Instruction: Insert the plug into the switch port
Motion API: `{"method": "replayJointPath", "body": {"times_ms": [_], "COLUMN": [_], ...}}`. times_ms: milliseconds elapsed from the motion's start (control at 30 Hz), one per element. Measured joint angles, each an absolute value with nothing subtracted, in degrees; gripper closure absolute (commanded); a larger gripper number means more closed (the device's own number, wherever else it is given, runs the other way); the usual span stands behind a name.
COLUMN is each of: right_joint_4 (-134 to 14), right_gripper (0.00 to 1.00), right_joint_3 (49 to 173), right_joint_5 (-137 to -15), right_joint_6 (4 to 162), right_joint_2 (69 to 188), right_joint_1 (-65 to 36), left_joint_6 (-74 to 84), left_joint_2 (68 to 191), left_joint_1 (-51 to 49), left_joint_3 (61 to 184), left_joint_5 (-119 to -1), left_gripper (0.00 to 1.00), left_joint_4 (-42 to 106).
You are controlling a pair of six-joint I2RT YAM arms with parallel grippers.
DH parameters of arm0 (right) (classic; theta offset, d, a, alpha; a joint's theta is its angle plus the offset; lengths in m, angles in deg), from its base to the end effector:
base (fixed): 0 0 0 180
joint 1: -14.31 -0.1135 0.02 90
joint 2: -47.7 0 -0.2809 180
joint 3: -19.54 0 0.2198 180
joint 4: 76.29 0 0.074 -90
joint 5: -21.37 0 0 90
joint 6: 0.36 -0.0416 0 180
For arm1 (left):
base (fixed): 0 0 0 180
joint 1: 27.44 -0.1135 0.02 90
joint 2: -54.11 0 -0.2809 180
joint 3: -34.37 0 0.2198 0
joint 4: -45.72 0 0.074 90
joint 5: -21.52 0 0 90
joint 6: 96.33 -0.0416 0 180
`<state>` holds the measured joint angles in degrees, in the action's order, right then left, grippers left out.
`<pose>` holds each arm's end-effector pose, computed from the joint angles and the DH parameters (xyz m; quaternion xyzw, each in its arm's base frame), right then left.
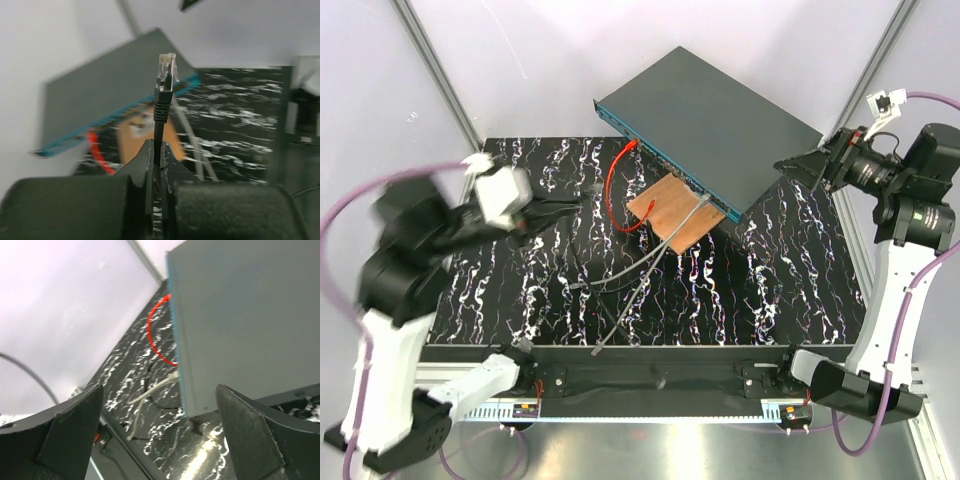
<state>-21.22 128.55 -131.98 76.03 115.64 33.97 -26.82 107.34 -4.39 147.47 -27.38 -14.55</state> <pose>0.1727 -0.0222 0.4958 -0.1178 0.7351 0.3856 0.5451 0.0514 -0.0516 0.5279 0.4761 0.5253 -0.2638 0.6541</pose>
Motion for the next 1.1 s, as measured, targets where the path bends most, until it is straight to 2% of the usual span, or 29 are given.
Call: {"method": "replayJointPath", "body": {"times_ms": [167,467,833,933,1100], "right_joint_4": [-26.95,-28.50,-26.75,-26.80,-26.78], "right_gripper": [0.07,0.18,0.20,0.22,0.20], "right_joint_3": [123.07,118.54,116.79,116.77,116.75], "right_joint_5": [-137.12,-142.52,-139.13,-138.10,-136.64], "right_joint_6": [71.99,73.14,78.15,78.65,79.33], "right_joint_2": [111.84,106.42,106.63,107.60,108.97], "right_joint_1": [33.97,31.81,10.95,8.81,7.04], "left_joint_6": [-13.73,7.39,29.00,33.09,33.24], "left_joint_2": [115.52,124.13,131.10,132.46,133.11], "left_joint_1": [-1.79,7.98,12.36,12.95,13.25], "left_joint_3": [140.87,129.98,125.24,123.95,123.62], "left_joint_5": [-17.74,-11.93,-6.44,-5.57,-5.59], "left_gripper": [1.00,1.00,1.00,1.00,1.00], "left_joint_4": [-9.46,6.76,29.16,33.25,33.49]}}
